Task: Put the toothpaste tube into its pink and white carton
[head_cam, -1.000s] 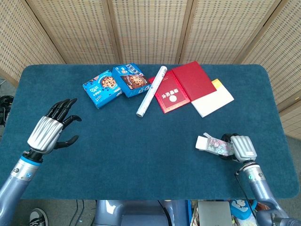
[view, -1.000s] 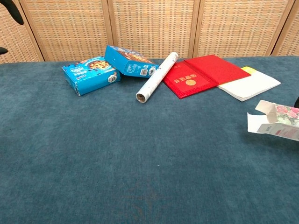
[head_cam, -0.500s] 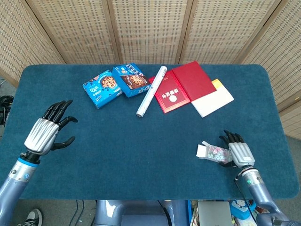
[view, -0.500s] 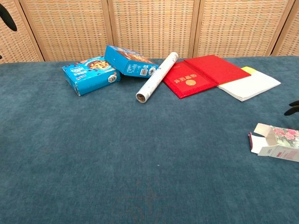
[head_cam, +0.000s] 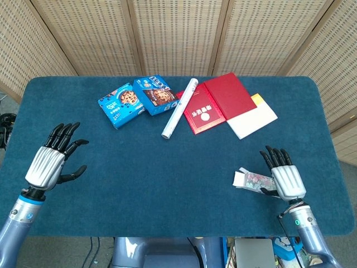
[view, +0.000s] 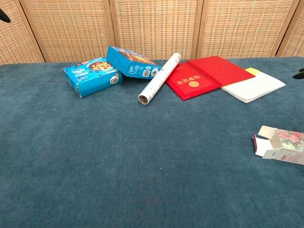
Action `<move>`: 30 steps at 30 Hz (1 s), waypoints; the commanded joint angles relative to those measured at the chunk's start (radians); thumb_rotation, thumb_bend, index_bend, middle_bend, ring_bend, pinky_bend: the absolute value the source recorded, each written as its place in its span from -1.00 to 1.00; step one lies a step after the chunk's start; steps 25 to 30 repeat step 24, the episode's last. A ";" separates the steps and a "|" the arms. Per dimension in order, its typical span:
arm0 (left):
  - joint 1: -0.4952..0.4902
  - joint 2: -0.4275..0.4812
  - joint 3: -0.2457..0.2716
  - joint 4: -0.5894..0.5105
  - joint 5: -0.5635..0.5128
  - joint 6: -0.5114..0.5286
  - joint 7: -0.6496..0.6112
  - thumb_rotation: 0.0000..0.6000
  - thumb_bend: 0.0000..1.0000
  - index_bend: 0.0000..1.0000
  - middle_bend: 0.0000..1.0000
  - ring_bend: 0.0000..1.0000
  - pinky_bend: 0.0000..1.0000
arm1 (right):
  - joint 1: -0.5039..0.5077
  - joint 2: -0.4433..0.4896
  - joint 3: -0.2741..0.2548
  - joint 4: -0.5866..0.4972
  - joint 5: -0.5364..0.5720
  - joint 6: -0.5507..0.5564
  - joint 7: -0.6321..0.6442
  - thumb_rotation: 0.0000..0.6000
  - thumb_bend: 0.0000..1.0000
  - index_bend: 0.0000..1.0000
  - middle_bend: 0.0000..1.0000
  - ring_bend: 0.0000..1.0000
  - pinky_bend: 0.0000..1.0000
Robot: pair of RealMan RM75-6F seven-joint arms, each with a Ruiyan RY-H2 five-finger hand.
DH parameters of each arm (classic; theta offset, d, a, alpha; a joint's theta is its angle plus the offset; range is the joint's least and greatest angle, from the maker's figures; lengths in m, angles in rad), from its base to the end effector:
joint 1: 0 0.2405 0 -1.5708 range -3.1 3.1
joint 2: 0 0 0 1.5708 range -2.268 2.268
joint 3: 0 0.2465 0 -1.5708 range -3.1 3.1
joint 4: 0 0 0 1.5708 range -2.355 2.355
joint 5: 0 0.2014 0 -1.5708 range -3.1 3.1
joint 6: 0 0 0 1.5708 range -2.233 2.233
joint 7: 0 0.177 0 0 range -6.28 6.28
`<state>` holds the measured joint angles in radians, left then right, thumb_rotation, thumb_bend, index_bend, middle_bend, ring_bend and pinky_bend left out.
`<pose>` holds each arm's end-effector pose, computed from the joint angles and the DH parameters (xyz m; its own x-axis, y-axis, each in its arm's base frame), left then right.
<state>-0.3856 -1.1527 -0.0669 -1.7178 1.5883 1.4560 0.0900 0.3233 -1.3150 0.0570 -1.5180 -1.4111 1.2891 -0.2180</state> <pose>-0.1849 0.2802 0.1374 0.3468 -0.0912 0.9335 0.8541 -0.3807 -0.3544 -0.2626 -0.2797 0.0820 0.5069 -0.0928 0.8570 -0.8561 -0.1703 0.4879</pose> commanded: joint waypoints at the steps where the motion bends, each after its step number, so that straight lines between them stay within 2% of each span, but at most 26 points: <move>1: 0.034 -0.037 0.020 0.025 0.019 0.038 0.011 1.00 -0.43 -0.55 -1.00 -1.00 -1.00 | -0.034 0.013 -0.006 -0.018 -0.025 0.051 -0.016 1.00 -0.76 -1.00 -1.00 -1.00 -1.00; 12: 0.152 -0.126 0.084 0.133 0.038 0.131 0.059 1.00 -0.43 -0.61 -1.00 -1.00 -1.00 | -0.133 0.066 -0.032 0.035 -0.063 0.175 0.078 1.00 -0.76 -1.00 -1.00 -1.00 -1.00; 17: 0.190 -0.116 0.112 0.140 0.010 0.117 0.084 1.00 -0.43 -0.94 -1.00 -1.00 -1.00 | -0.149 0.067 -0.027 0.063 -0.071 0.198 0.099 1.00 -0.76 -1.00 -1.00 -1.00 -1.00; 19: 0.199 -0.107 0.118 0.131 -0.004 0.102 0.090 1.00 -0.43 -0.99 -1.00 -1.00 -1.00 | -0.154 0.065 -0.027 0.070 -0.069 0.198 0.103 1.00 -0.76 -1.00 -1.00 -1.00 -1.00; 24: 0.210 -0.080 0.114 0.101 -0.014 0.095 0.142 1.00 -0.43 -1.00 -1.00 -1.00 -1.00 | -0.166 0.072 -0.018 0.076 -0.057 0.200 0.112 1.00 -0.76 -1.00 -1.00 -1.00 -1.00; 30: 0.210 -0.080 0.114 0.101 -0.014 0.095 0.142 1.00 -0.43 -1.00 -1.00 -1.00 -1.00 | -0.166 0.072 -0.018 0.076 -0.057 0.200 0.112 1.00 -0.76 -1.00 -1.00 -1.00 -1.00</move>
